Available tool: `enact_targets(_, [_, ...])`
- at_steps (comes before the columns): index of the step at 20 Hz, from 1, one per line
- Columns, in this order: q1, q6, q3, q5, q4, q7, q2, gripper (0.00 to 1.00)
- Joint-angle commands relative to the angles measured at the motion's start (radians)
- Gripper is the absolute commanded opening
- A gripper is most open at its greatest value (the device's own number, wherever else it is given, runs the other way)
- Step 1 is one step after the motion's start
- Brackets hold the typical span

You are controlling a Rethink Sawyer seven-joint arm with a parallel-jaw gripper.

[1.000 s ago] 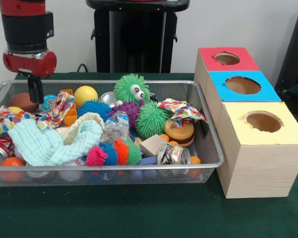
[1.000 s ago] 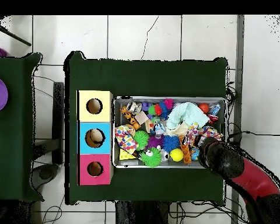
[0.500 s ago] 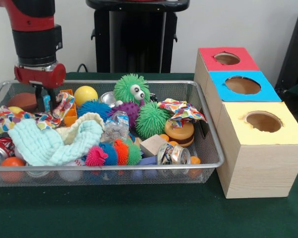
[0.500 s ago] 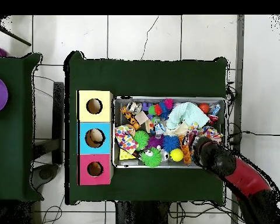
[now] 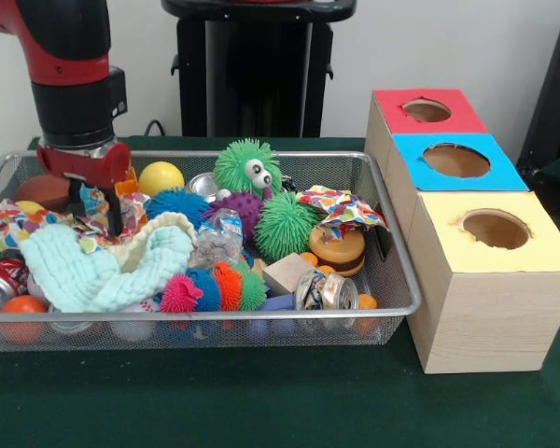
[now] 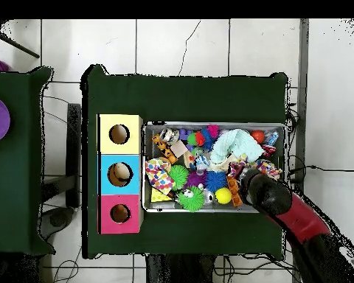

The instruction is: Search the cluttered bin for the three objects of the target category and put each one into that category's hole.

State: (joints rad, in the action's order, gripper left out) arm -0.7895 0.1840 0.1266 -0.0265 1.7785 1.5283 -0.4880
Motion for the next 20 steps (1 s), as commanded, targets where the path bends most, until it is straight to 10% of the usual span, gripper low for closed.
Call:
enact_targets(1, [0.072, 0.003, -0.090, 0.204, -0.082, 0.377, 0.072, 1.00])
enact_targets(9, [0.054, 0.018, -0.111, 0.331, -0.123, 0.324, 0.148, 1.00])
enact_targets(20, [-0.024, -0.210, 0.007, 0.290, -0.141, 0.304, 0.297, 1.00])
